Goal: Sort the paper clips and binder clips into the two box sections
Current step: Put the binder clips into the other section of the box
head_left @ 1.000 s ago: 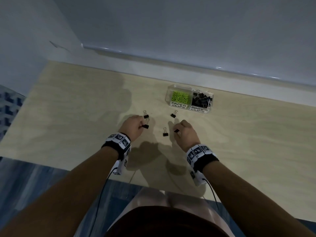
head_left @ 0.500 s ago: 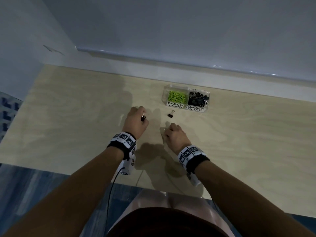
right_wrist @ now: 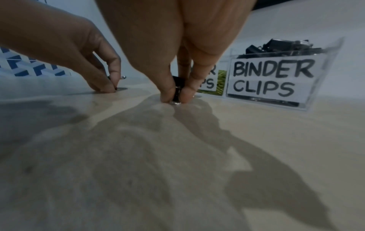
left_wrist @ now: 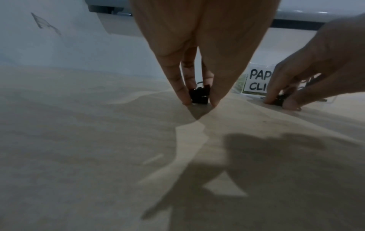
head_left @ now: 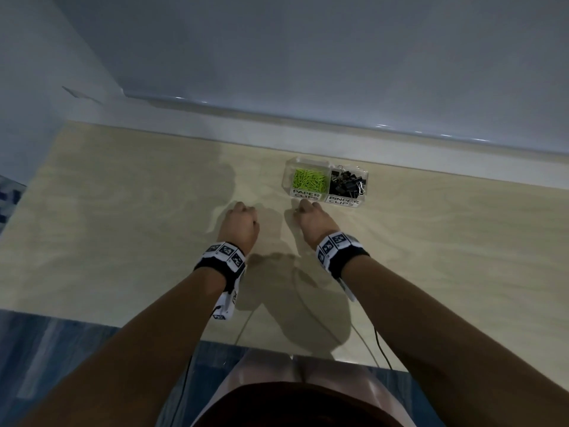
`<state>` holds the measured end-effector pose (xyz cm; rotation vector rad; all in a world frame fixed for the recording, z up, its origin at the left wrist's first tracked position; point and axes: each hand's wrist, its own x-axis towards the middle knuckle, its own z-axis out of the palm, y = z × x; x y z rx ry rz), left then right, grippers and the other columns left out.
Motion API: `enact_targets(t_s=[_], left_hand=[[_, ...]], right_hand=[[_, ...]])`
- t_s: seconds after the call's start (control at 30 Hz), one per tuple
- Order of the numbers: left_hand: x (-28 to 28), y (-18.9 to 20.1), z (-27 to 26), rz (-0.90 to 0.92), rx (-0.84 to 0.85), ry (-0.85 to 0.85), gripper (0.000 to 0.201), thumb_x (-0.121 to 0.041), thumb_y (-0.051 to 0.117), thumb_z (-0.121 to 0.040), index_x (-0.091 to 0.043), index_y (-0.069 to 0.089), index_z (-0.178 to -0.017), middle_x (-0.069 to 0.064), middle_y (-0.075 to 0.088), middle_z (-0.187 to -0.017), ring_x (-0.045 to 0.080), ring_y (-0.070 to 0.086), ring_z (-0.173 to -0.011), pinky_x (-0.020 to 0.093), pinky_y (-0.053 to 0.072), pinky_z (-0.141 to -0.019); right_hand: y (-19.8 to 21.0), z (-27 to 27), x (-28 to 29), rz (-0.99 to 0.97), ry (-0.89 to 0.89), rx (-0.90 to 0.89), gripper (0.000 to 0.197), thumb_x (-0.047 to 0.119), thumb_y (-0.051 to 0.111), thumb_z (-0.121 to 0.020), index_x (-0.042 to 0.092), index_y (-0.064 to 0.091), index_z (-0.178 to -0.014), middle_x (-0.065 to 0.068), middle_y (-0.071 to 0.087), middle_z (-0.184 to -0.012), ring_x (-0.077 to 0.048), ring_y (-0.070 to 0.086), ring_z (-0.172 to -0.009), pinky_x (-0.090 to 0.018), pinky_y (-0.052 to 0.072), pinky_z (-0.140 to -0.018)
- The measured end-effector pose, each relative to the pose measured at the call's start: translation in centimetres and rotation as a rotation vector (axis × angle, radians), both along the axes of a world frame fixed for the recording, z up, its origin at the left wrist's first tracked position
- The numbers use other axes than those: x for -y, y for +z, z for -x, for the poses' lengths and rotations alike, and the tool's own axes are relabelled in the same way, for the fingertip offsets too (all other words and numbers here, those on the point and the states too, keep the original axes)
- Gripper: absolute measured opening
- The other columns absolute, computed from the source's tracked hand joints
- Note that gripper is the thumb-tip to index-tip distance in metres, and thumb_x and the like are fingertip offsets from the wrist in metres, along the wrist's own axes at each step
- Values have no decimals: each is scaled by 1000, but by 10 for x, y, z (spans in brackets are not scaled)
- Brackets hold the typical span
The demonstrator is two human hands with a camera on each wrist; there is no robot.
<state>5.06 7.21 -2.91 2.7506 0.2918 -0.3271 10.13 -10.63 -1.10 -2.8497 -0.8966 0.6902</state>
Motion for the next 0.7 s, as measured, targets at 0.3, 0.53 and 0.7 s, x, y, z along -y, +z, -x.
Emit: enact_targets(t_s=[0.3,0.53,0.7], left_hand=[[-2,9,-6,180,56,18,6,-5,62,-73,-7,65,-78,12,62,-92,28,60,-83,32,48,-76],[86,61,-71,447,249,-196,8,-5,64,-74,-10,66,-79,8,64,-84,18,57,-73,27,49,-71],[135,66,-108,372,180,-269,12,-7,61,-81,-11,63,-92,7,57,-99,19,55,-84,26,45,-76]], right_hand=[[-6,11,35,-114,-92,-1,33,-2,45,-88,-1,50,-121,-22,46,-120,-36,47,-107,-41,45,-90],[-4,29,94,-641,-677,80,8,3,64,-74,7,69,-79,-15,64,-81,-32,61,-72,-43,52,-71],[17,-2,114,-752,-835,101,12,6,66,-78,16,69,-83,-7,68,-83,-21,65,-74,-38,56,-74]])
